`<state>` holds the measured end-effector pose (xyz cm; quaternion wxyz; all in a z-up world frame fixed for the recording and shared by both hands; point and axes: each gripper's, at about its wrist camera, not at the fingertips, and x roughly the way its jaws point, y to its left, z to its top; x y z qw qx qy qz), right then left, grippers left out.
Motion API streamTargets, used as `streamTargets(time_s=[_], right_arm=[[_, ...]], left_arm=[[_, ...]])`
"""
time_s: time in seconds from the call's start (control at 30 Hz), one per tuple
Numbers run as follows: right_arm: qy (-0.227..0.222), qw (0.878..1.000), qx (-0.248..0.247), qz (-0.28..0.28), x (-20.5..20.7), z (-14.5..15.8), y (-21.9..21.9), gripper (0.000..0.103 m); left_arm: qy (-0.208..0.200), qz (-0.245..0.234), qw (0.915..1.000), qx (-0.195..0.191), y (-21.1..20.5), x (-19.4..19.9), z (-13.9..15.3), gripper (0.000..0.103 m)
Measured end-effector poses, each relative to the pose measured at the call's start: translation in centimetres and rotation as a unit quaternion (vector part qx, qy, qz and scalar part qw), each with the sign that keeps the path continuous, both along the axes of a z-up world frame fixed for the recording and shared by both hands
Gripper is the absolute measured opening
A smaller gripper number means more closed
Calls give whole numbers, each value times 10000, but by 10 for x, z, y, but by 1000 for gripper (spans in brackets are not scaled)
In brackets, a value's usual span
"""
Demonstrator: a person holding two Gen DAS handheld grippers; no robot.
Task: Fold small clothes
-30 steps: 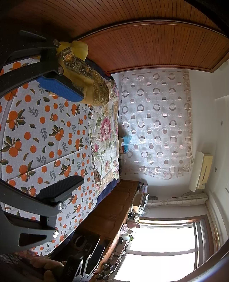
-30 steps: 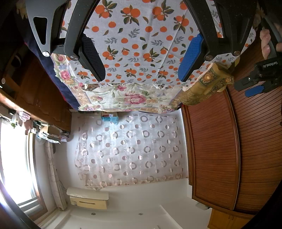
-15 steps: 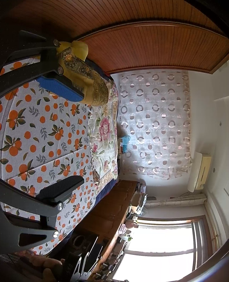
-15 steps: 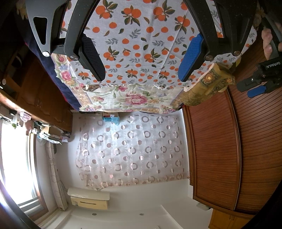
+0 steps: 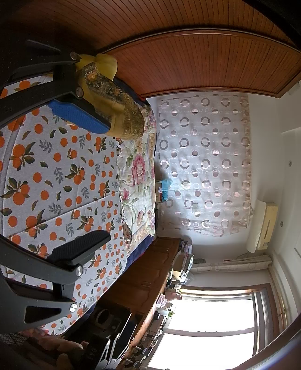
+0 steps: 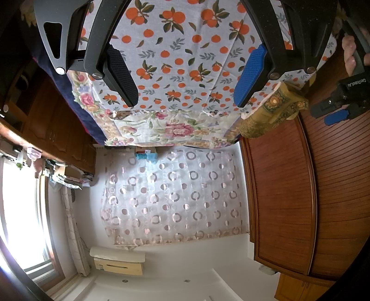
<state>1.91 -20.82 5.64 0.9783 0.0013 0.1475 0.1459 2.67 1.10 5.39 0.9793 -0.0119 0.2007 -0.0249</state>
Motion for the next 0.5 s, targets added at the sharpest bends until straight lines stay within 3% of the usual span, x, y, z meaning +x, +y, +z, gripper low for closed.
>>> streamTargets(time_s=[0.5], right_arm=[[-8,10000,-26,0,0,0,-2,86]], left_arm=[[-4,2,10000,0,1,0,0,86]])
